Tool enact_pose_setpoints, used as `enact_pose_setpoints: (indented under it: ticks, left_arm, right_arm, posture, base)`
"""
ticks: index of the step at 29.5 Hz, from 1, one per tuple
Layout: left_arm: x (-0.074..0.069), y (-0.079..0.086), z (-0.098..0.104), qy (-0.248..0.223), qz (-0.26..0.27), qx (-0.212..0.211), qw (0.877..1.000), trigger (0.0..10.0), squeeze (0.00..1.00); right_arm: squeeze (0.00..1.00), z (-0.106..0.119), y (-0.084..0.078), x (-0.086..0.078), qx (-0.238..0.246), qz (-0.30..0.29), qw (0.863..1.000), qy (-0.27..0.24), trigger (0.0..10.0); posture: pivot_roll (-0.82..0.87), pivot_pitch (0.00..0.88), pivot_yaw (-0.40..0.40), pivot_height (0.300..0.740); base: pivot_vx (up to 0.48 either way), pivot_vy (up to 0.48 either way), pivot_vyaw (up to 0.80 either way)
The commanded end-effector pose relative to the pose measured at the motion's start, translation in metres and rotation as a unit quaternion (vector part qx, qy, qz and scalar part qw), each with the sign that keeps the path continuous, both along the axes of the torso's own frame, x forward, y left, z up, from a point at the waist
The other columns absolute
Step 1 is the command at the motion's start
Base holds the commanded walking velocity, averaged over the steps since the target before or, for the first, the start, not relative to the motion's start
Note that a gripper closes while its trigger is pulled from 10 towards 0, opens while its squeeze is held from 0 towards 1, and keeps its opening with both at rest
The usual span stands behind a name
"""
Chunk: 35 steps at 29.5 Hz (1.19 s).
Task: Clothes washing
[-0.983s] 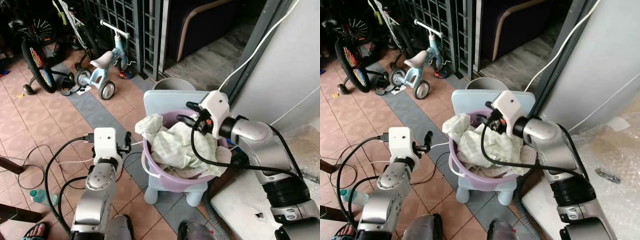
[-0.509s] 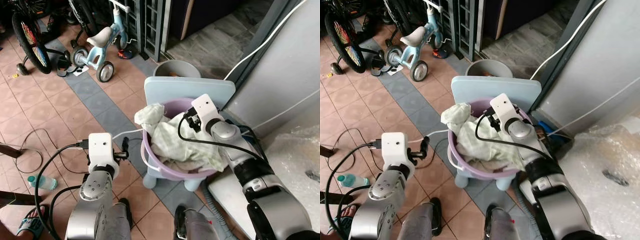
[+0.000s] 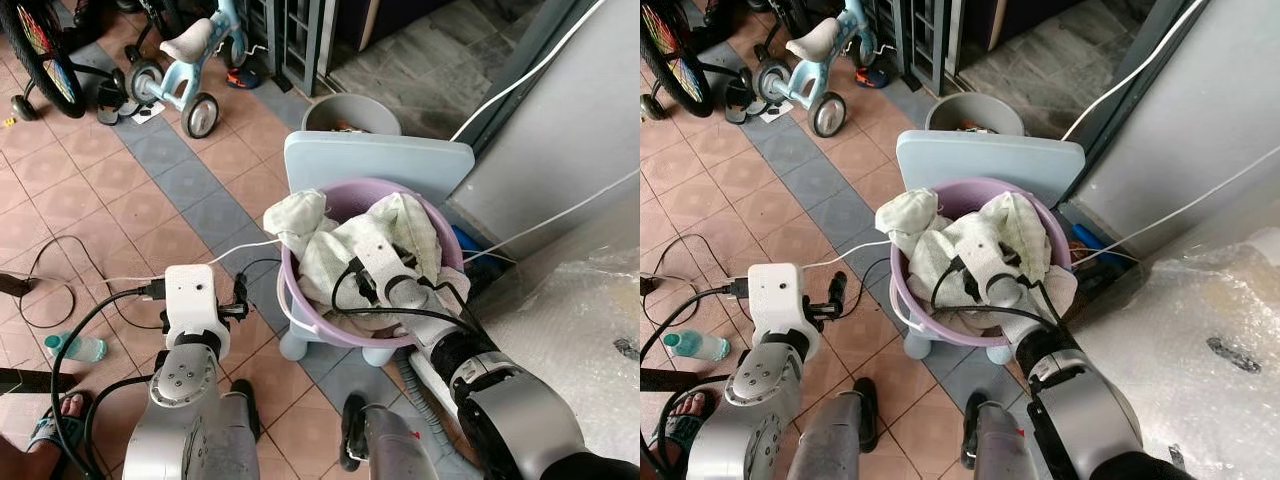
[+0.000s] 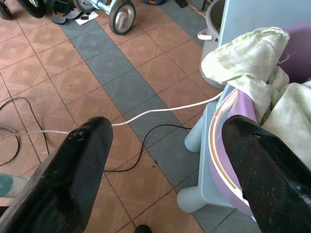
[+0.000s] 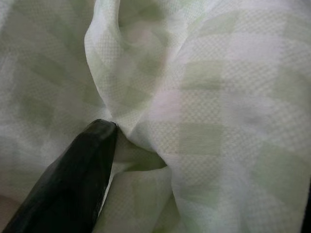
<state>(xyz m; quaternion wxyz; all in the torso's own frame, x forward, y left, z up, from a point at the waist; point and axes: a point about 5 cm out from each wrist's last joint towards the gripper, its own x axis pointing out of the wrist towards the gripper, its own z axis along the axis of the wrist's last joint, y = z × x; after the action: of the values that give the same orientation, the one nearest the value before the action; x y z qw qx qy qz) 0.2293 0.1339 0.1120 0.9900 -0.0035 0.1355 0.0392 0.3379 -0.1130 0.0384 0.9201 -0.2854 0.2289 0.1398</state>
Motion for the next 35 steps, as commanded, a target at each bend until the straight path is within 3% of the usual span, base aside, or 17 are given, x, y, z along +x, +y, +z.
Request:
enact_pose_setpoints:
  ticks: [1,14,35]
  left_arm:
    - [-0.003,-0.002,-0.001,0.007,0.003,-0.006,1.000,10.0,0.00]
    - [0.001,-0.002,-0.003,0.011,0.001,-0.004,1.000,10.0,0.00]
    - [0.007,-0.002,-0.008,0.018,0.012,-0.019,1.000,10.0,0.00]
  right_arm:
    - [0.00,-0.011,-0.006,-0.008,-0.013,0.003,1.000,0.015,0.0]
    - [0.00,-0.018,-0.024,-0.013,-0.014,-0.026,0.999,0.017,0.0]
    - [0.00,-0.004,-0.022,-0.002,0.092,-0.104,0.990,-0.002,0.0]
  posture:
    - [0.18,0.301,-0.069,0.740]
    - [0.18,0.278,-0.065,0.740]
    - [0.16,0.244,-0.072,0.740]
  base:
    - [0.000,0.000,0.00]
    - [0.000,0.000,0.00]
    - [0.000,0.000,0.00]
